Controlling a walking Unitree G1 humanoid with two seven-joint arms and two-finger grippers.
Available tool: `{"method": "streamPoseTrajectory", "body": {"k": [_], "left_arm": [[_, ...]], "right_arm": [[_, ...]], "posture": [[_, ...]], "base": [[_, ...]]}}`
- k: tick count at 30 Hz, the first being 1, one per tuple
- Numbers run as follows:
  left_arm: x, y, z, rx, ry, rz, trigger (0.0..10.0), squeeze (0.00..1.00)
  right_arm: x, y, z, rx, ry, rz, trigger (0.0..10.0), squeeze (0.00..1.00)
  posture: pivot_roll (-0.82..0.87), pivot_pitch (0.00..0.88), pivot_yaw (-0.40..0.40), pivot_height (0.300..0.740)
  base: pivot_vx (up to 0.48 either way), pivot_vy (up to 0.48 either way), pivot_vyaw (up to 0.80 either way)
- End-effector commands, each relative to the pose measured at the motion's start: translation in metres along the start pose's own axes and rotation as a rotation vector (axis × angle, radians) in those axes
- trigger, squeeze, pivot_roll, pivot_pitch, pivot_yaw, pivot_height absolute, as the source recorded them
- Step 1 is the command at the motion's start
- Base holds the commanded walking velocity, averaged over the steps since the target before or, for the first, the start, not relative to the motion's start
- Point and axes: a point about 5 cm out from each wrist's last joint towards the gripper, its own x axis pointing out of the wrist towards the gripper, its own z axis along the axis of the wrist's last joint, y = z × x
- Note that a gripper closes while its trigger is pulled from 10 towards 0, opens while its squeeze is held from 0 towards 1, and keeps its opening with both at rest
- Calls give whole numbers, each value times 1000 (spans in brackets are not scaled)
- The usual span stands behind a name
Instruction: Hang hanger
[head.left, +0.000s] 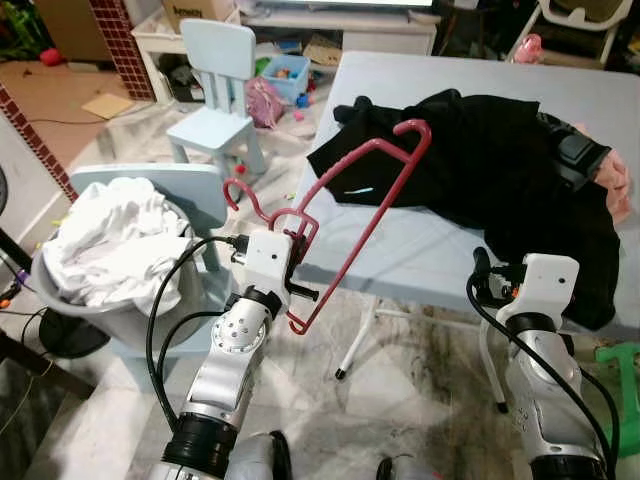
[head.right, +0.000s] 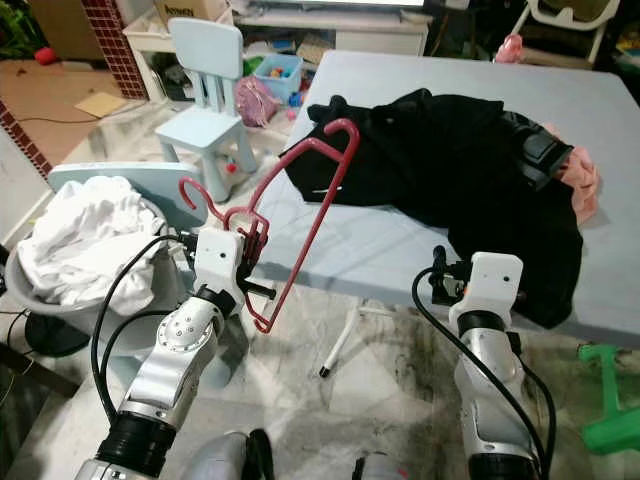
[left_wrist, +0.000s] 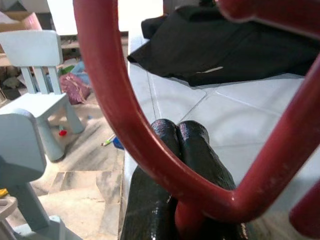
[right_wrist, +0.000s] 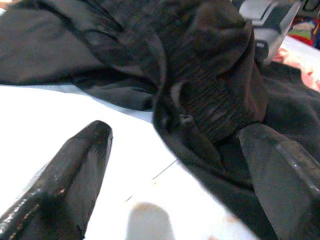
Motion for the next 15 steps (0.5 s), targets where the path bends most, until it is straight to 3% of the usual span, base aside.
{"method": "streamPoseTrajectory", "body": {"k": [1,11,15], "left_arm": [[1,0,0,6,-1,2,10000,0],[1,0,0,6,1,-2,10000,0],[0,-1,0,-2,-4,0,10000,0]], "right_arm": [[1,1,0,1,8,2,10000,0],[0,2,-3,-11,24,4,10000,0],[0,-1,-8,-14,60,-24,10000,0]], "posture": [[-35,0,36,740],[-37,0,36,740],[-35,0,33,740]], "base": [[-259,0,0],[-256,0,0],[0,0,0]]}}
